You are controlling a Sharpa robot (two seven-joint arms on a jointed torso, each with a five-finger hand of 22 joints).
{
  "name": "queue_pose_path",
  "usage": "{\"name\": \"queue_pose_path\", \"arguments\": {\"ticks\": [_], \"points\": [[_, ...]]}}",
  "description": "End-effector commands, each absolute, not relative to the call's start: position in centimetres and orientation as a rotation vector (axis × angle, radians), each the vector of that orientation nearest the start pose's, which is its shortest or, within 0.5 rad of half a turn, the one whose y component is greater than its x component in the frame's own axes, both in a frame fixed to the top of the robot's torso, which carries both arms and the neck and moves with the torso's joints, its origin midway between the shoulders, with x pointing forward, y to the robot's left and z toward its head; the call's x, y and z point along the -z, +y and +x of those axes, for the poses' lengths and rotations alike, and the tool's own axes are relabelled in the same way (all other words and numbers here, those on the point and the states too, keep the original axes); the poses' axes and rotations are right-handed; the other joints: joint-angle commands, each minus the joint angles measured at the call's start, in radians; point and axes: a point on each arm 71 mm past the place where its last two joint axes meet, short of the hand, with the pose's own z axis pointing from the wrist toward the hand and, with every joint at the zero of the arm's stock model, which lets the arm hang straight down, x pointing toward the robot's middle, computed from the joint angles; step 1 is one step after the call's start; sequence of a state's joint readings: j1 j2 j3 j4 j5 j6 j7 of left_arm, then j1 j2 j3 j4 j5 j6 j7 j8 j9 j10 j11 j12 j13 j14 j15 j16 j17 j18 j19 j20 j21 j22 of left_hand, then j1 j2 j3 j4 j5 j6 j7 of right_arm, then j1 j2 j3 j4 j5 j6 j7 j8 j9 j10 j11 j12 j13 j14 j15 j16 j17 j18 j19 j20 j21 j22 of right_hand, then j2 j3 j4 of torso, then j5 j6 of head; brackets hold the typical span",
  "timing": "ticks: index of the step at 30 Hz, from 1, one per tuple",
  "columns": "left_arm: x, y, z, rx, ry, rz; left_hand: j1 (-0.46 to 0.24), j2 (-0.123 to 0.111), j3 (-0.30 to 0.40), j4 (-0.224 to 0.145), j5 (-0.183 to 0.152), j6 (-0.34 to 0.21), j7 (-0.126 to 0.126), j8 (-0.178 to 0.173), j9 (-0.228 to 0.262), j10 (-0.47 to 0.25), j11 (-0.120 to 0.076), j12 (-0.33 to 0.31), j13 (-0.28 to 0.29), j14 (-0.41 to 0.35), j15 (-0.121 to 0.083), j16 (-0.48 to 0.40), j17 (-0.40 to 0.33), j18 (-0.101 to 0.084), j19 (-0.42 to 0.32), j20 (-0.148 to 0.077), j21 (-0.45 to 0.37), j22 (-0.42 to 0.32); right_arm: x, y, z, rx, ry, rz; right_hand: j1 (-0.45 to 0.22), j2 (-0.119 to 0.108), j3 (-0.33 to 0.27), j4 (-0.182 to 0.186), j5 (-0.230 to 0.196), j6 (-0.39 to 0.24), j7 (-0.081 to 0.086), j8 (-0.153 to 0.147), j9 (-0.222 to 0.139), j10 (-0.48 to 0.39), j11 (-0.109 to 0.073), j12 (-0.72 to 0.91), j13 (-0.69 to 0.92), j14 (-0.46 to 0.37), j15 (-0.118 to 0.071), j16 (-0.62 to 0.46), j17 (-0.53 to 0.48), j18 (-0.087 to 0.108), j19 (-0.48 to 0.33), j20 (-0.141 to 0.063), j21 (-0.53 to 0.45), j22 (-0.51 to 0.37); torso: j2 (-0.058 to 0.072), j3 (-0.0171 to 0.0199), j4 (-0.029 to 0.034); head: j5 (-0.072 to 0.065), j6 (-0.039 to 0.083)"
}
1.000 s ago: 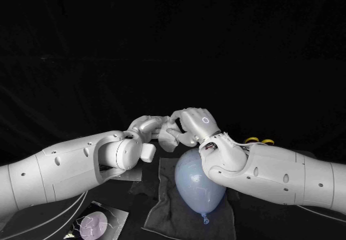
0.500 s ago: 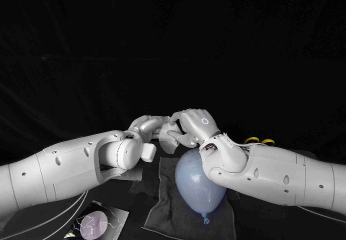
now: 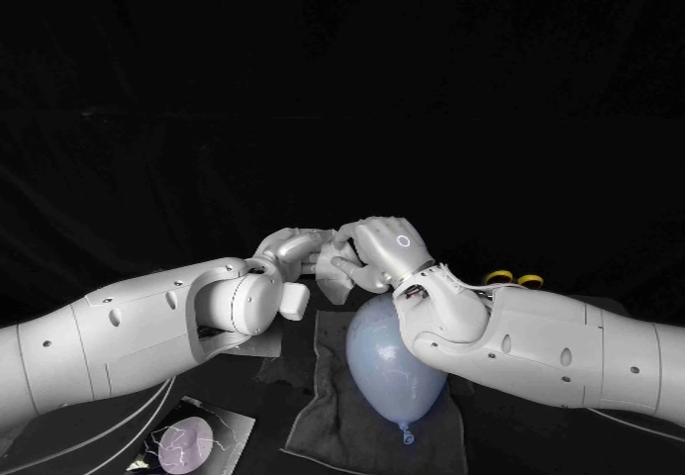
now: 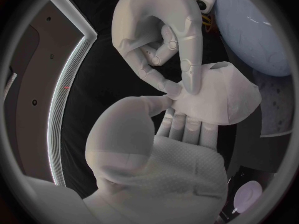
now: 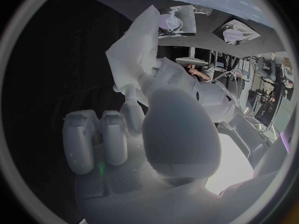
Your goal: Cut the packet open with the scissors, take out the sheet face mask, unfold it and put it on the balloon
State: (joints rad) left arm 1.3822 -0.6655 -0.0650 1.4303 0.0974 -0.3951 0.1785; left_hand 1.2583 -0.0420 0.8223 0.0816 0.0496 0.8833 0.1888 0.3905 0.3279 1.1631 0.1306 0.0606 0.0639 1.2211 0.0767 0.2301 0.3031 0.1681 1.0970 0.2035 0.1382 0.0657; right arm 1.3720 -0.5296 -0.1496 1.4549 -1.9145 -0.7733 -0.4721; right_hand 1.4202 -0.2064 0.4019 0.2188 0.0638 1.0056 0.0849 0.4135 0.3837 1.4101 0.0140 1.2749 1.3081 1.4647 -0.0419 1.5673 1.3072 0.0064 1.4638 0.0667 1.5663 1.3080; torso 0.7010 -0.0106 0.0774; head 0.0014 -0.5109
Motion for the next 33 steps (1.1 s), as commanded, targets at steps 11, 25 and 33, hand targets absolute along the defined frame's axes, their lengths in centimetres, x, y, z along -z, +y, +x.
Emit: {"name": "queue_pose_path", "arguments": {"ticks": [11,25,33], "points": [[11.2,14.7,52.8,1.54,1.494,-1.172,0.013,-0.001,-0.004,0.007,0.002,-0.002,0.005,-0.007,-0.001,-0.006,0.004,0.001,-0.001,0.015,-0.003,0.008,0.002,0.017,-0.005,0.0,-0.006,-0.001,10.5,-8.3,49.2,-0.568,1.027,-0.278,0.002,0.078,0.163,-0.067,-0.014,-0.001,-0.008,0.044,0.023,0.048,-0.013,0.065,0.109,0.106,-0.019,0.004,0.264,-0.006,0.107,-0.018,0.005,0.263,-0.001,0.0001,0.0001,0.0,-0.003],[11.3,15.1,53.1,1.526,1.479,-1.178,0.011,-0.003,-0.01,0.01,0.002,0.002,0.003,-0.005,0.0,-0.003,0.003,0.003,0.0,0.018,-0.003,0.006,0.0,0.017,-0.006,0.002,-0.008,0.0,10.0,-9.7,48.4,-0.639,0.984,-0.222,-0.033,0.086,0.228,-0.092,-0.015,-0.005,-0.009,0.067,0.038,0.065,-0.015,0.089,0.128,0.106,-0.02,0.004,0.264,-0.006,0.107,-0.02,0.005,0.263,0.0,0.0,-0.0005,0.003,-0.006],[11.3,15.3,53.2,1.526,1.475,-1.177,0.011,-0.003,-0.011,0.011,0.002,0.003,0.003,-0.005,0.0,-0.002,0.003,0.004,0.0,0.017,-0.003,0.005,-0.001,0.017,-0.006,0.002,-0.008,0.0,9.5,-11.0,47.4,-0.682,0.953,-0.198,-0.037,0.085,0.234,-0.096,-0.015,-0.005,-0.01,0.07,0.04,0.064,-0.015,0.086,0.126,0.106,-0.02,0.004,0.264,-0.006,0.107,-0.02,0.005,0.263,-0.001,0.0003,-0.0005,0.005,-0.006]]}}
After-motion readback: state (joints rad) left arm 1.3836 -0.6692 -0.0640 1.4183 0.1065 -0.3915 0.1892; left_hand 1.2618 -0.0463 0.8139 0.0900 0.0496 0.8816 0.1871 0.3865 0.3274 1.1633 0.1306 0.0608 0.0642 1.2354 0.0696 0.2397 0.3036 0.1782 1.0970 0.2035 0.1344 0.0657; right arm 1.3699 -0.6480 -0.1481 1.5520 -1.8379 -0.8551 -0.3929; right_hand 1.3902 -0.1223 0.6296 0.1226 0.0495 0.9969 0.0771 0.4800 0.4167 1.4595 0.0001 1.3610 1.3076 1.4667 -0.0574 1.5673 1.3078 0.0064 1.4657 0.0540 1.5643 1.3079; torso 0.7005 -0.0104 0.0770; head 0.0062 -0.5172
